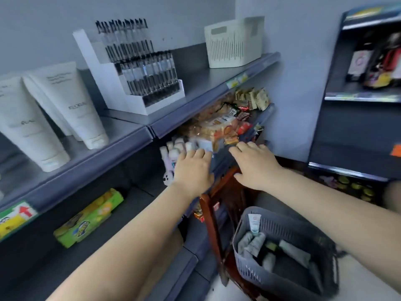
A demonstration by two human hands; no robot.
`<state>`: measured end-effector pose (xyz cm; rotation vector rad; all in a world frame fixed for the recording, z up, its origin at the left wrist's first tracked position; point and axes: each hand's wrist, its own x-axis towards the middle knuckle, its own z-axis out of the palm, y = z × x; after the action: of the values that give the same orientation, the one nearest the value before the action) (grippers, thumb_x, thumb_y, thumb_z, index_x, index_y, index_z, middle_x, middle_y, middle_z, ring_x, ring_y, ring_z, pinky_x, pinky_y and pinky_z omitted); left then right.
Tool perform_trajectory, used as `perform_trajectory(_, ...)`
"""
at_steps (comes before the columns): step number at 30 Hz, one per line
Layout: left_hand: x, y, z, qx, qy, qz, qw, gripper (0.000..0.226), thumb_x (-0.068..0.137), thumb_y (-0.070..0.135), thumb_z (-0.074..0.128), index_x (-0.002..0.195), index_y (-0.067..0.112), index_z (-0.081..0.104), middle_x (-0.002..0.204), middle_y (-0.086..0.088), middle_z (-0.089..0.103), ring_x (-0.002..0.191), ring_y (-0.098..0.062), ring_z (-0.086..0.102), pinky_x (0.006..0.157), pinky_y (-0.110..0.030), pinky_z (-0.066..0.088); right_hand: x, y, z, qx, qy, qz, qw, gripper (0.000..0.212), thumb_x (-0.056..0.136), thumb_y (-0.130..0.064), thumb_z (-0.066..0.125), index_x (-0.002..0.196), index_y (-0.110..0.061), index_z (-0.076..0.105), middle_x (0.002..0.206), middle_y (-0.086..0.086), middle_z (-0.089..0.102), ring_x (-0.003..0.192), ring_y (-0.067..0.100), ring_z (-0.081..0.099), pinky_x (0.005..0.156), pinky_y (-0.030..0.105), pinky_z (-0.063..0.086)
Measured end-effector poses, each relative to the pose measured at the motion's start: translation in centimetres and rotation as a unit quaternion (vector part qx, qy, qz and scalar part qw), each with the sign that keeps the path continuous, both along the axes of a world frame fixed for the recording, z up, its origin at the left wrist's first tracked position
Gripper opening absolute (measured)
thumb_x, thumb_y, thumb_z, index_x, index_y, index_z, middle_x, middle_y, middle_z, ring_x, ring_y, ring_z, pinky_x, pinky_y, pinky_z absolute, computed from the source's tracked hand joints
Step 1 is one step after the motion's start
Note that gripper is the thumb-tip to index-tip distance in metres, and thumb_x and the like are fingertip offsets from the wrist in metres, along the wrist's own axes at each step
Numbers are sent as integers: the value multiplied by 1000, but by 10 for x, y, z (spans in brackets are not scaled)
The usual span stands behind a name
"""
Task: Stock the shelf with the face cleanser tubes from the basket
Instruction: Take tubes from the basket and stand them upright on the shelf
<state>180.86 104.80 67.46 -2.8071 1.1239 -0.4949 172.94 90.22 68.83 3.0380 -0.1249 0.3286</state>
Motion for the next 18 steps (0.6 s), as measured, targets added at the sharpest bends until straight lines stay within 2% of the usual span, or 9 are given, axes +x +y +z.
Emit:
perform_trajectory(5, 9, -66, -51, 42, 42, -95, 994, 62, 86, 43, 49, 140, 19, 30, 138, -3, 41, 128, -27, 38, 102, -40, 30, -17, -55, -63, 13, 81, -83, 993, 70, 81, -41, 60, 139, -15, 30, 136, 6, 38, 128, 29, 35, 101, 44, 33)
perform_trajectory(10, 28, -123, -101, 89, 109, -169, 976, 66, 88, 44, 49, 144, 20, 25, 143, -3, 36, 132, -27, 33, 107, -41, 27, -24, -97, -114, 63, 137, -167, 974, 64, 84, -40, 58, 136, -14, 32, 135, 8, 39, 127, 29, 36, 100, 43, 33)
perform_trajectory(18, 60, -187, -204, 161, 224, -244, 930, 55, 88, 41, 50, 136, 18, 36, 135, -3, 44, 124, -26, 41, 97, -38, 35, -25, -141, -204, 159, 195, -282, 926, 61, 80, -43, 61, 131, -16, 39, 133, 7, 45, 123, 29, 43, 96, 41, 38)
